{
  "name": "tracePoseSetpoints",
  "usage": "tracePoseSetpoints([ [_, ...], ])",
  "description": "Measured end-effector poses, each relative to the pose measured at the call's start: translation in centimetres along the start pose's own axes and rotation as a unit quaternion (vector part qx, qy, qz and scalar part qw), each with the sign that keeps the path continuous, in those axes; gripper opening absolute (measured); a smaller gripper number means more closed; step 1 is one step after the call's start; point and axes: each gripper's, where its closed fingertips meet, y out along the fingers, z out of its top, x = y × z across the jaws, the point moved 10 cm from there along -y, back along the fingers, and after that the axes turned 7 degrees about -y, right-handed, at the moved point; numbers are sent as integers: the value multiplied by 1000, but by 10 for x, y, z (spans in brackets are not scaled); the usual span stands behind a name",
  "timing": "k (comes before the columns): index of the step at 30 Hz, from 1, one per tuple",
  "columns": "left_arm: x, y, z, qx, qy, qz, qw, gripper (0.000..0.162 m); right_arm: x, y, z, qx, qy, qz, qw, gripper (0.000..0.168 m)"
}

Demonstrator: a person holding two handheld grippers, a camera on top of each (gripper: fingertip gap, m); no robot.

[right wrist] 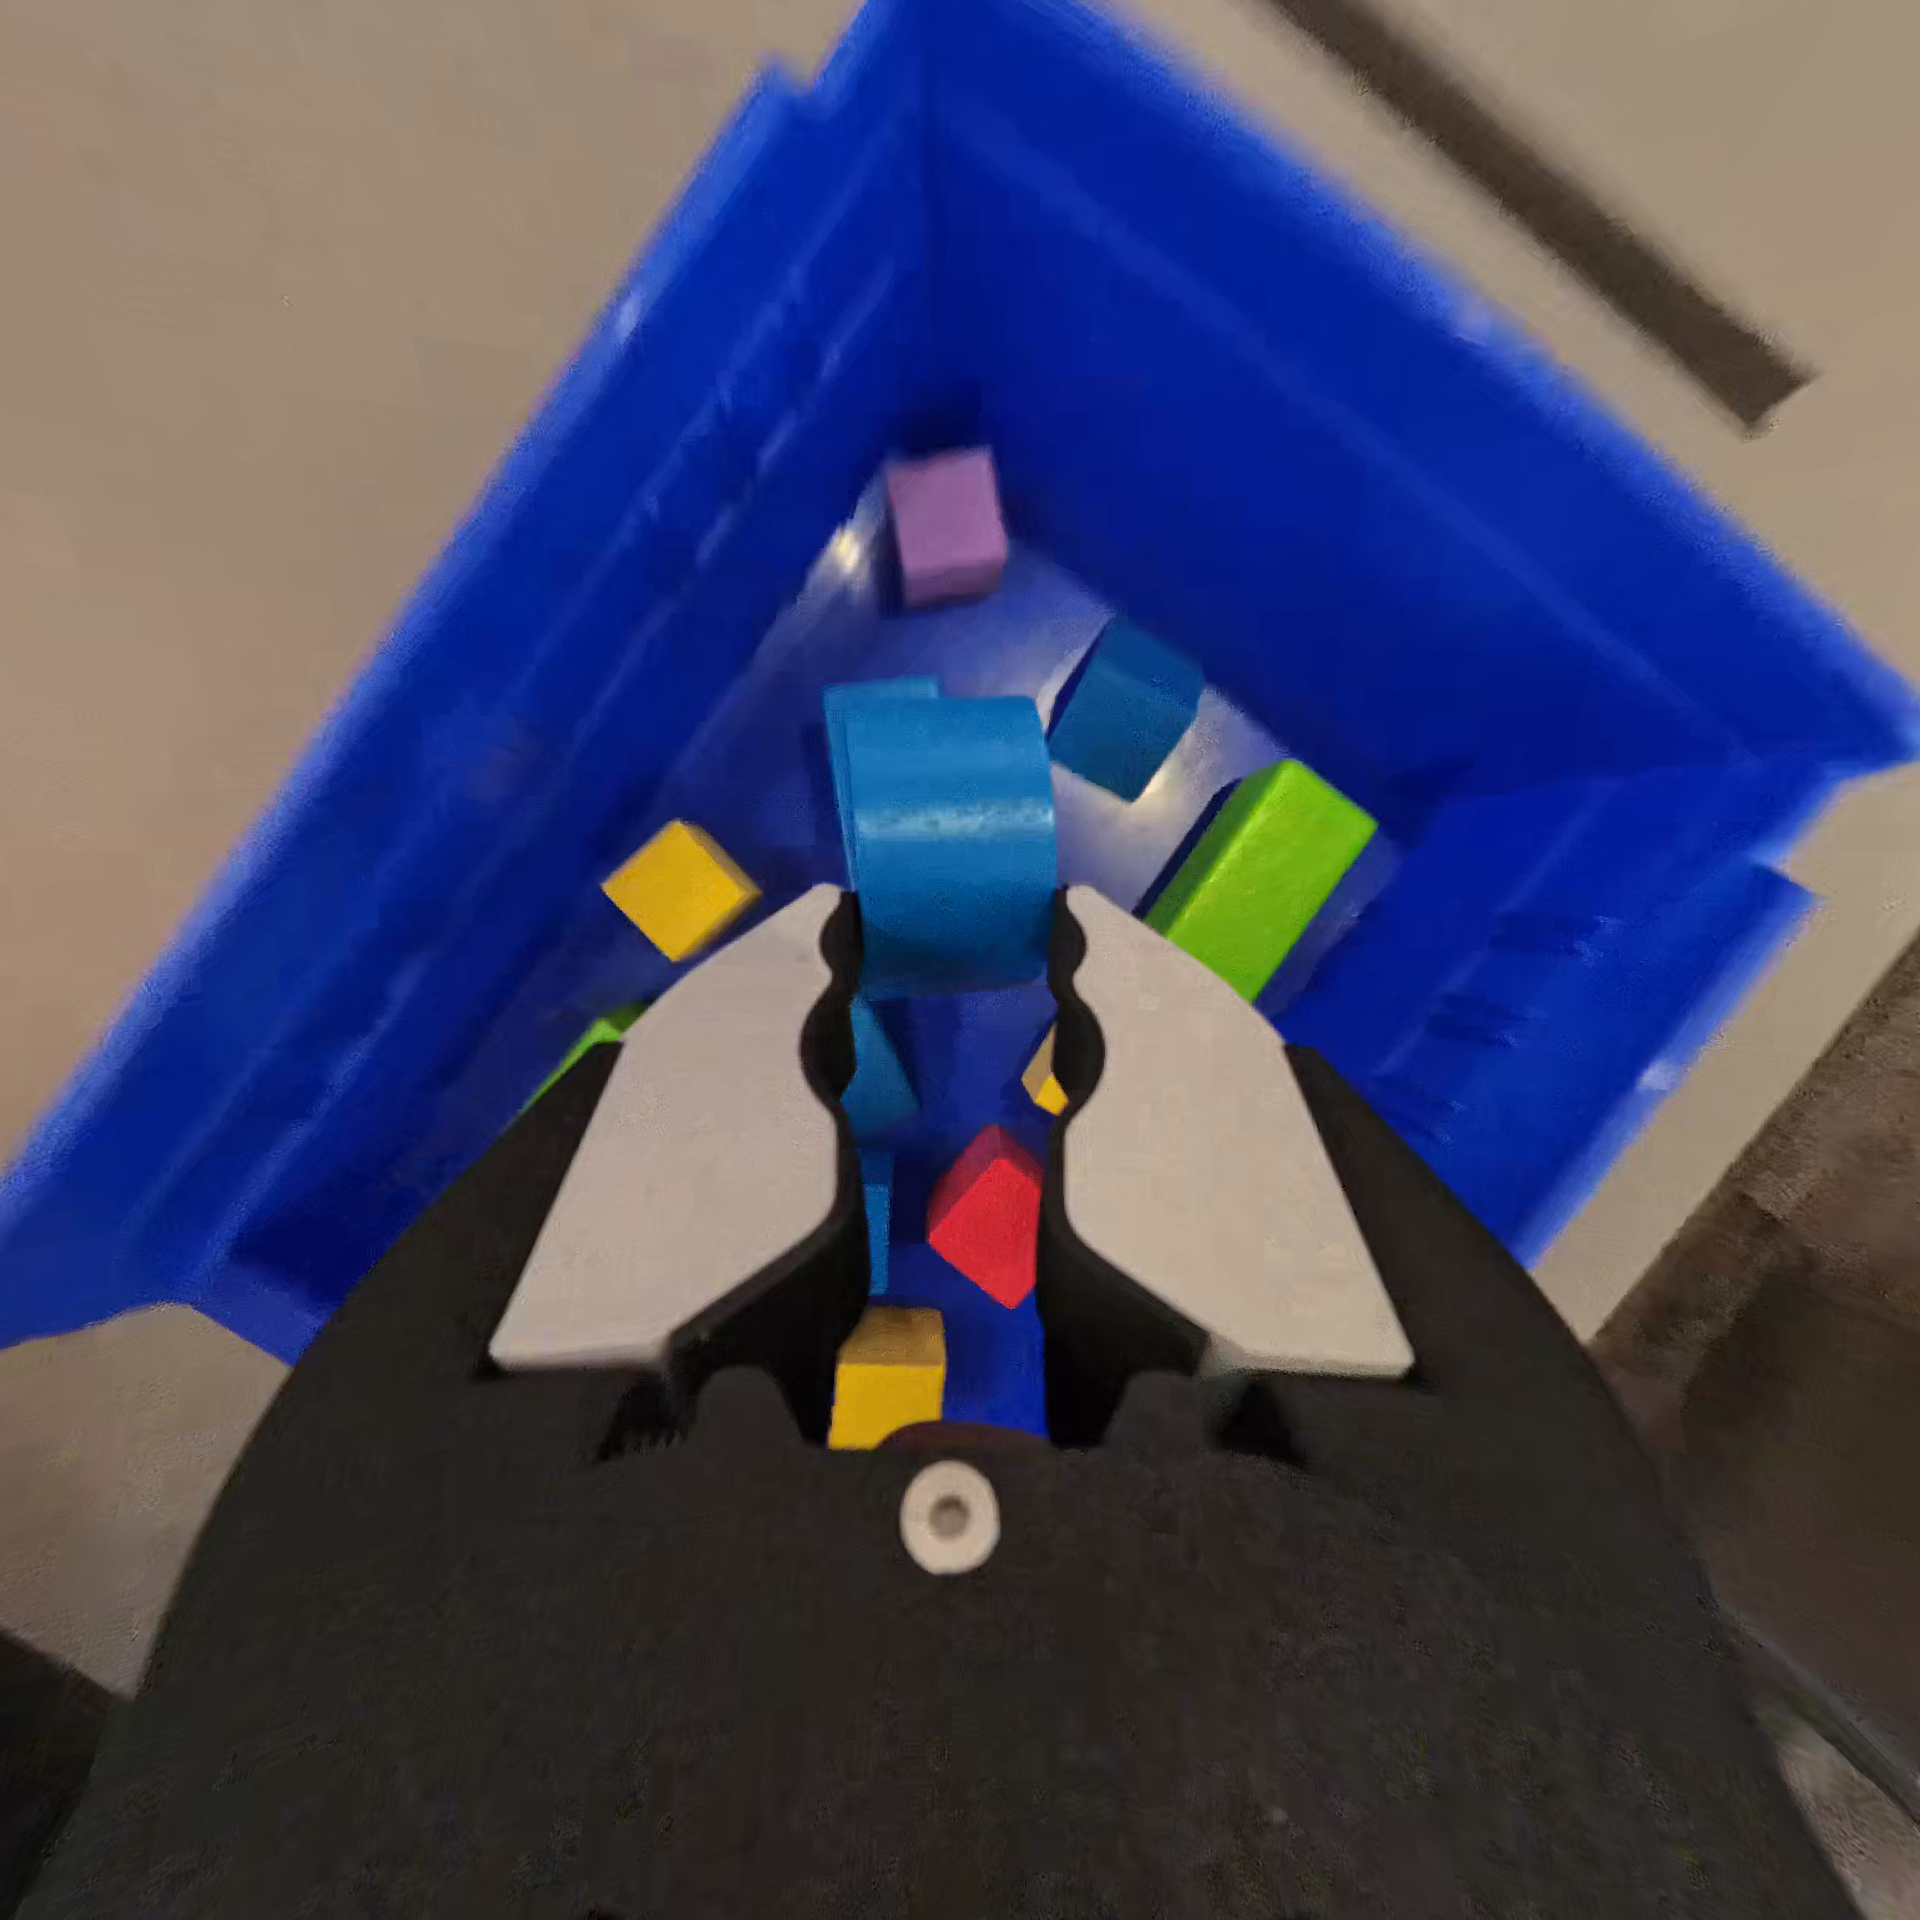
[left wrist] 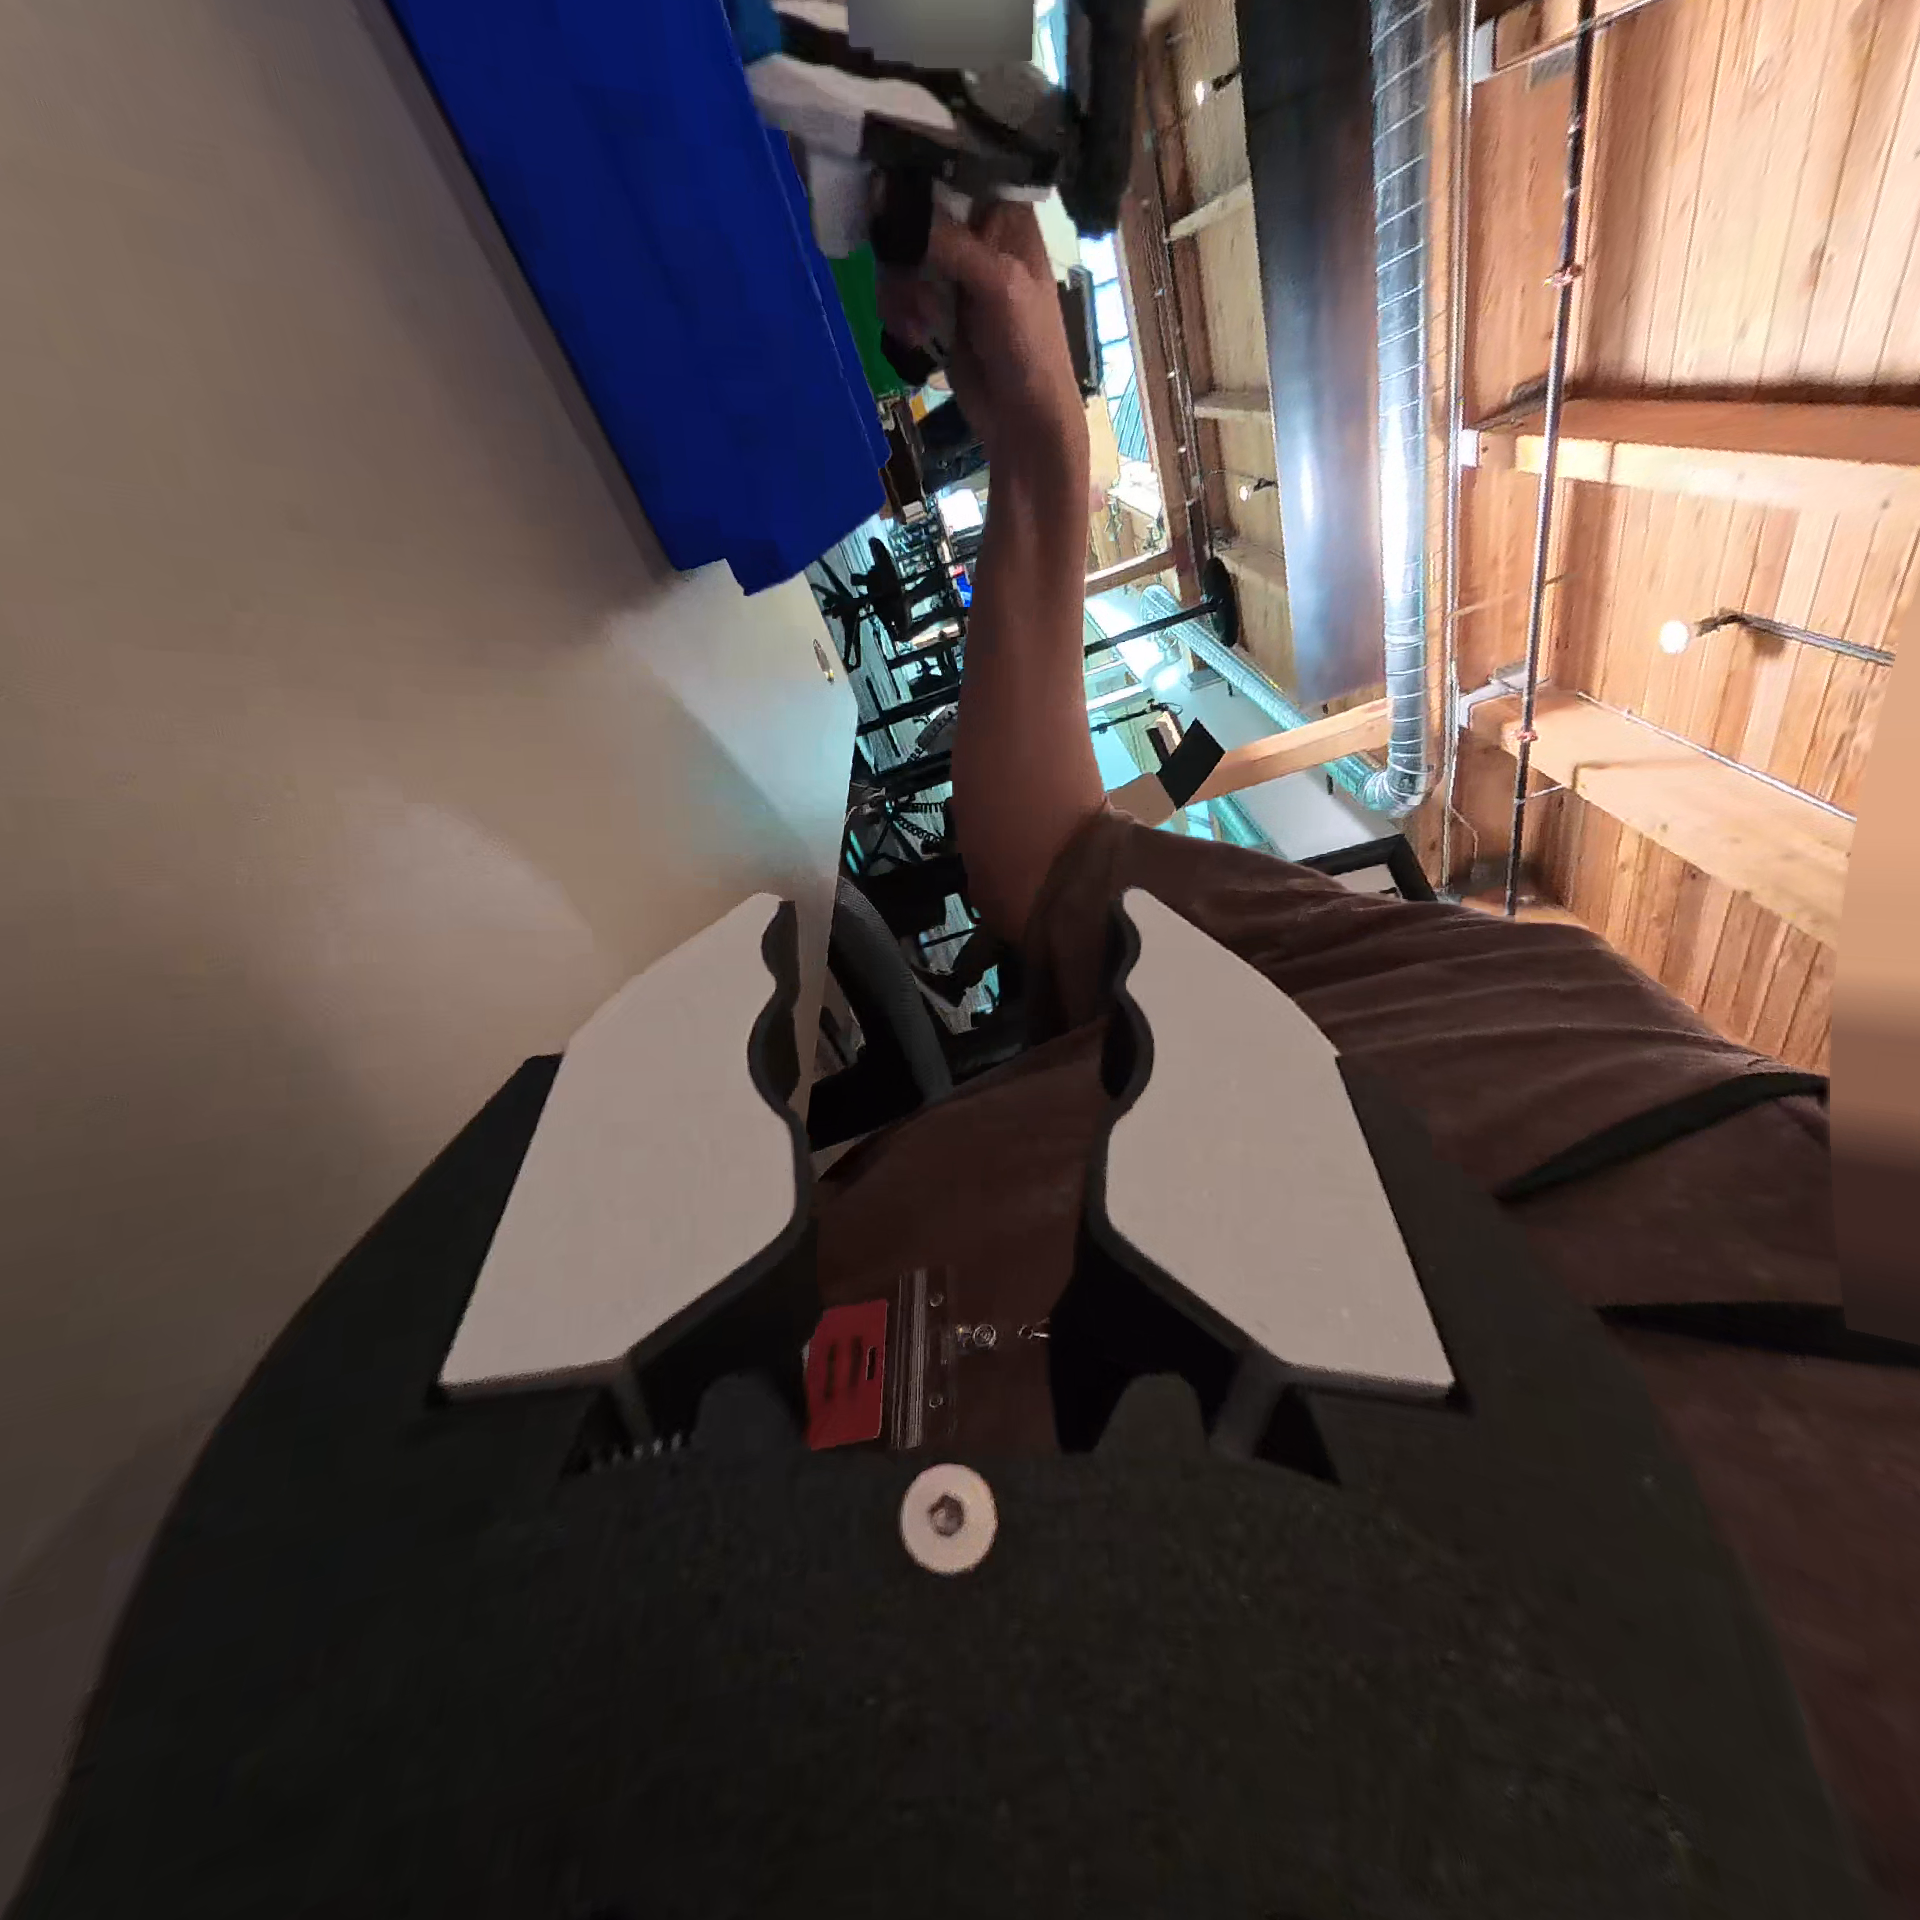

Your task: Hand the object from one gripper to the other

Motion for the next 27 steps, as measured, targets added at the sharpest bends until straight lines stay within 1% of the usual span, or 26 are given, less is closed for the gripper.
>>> tracePoseSetpoints([
  [2, 1, 0, -3, -2, 11, 10, 1000, 55, -5, 22, 5, -70, -40, 7, 997, 35],
  [5, 7, 1, -3, -9, 28, 20, 999, 54, -10, 43, 15, -134, -70, 3, 988, 35],
  [8, 10, 0, -2, -10, 32, 15, 999, 54, -12, 51, 23, -161, -70, 1, 985, 35],
  [11, 10, -2, -3, -6, 31, 15, 999, 54, -12, 56, 23, -191, -64, 3, 979, 35],
  [17, 7, -4, -4, -4, 26, 15, 1000, 54, -14, 60, 22, -186, -66, 3, 980, 35],
  [18, 6, -4, -4, -4, 26, 15, 1000, 54, -14, 60, 22, -180, -69, -2, 981, 39],
  [19, 6, -4, -4, -4, 26, 15, 1000, 54, -14, 57, 21, -177, -69, -10, 982, 54],
  [20, 7, -4, -4, -4, 26, 16, 1000, 54, -14, 51, 20, -172, -70, -19, 982, 61],
  [21, 7, -4, -5, -5, 28, 16, 999, 54, -13, 39, 20, -155, -67, -38, 985, 64],
  [22, 9, -4, -6, -6, 35, 14, 999, 55, -14, 21, 21, -126, -54, -58, 989, 63],
  [23, 11, -4, -8, -7, 45, 11, 999, 57, -17, 0, 23, -78, -38, -71, 994, 60],
  [25, 19, -6, -11, -6, 81, 7, 997, 61, -36, -49, 28, 61, -14, -81, 995, 54],
  [26, 23, -8, -12, 1, 101, 13, 995, 61, -52, -72, 29, 146, -13, -76, 986, 49],
  [27, 26, -10, -13, 7, 121, 21, 992, 61, -72, -91, 29, 227, -17, -63, 972, 46],
])
